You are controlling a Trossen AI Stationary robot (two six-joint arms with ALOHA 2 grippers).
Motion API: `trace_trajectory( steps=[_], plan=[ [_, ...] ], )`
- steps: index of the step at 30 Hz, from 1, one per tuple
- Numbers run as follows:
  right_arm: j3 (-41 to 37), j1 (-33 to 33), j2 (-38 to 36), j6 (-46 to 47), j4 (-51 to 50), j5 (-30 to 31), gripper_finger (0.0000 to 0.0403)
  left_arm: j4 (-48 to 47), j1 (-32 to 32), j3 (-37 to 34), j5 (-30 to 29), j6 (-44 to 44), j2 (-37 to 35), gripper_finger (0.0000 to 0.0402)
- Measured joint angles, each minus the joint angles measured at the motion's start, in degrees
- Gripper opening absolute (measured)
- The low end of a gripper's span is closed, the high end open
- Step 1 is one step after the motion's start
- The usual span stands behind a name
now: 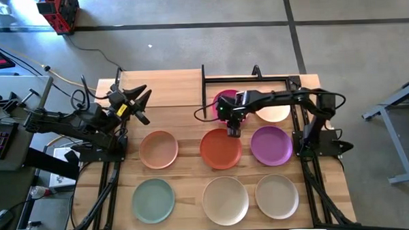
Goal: Place and stack plates onto a shelf
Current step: Put the pink plate on the shelf
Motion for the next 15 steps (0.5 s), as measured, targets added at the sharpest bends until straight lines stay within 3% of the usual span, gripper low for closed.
trace_trajectory(
  steps=[15],
  plan=[
    [0.0, 0.0, 4.3, -0.2, 0.5, 0.8, 0.0108, -0.1, 0.0, 0.0, 0.0, 0.0, 0.0, 0.0115]
  ],
)
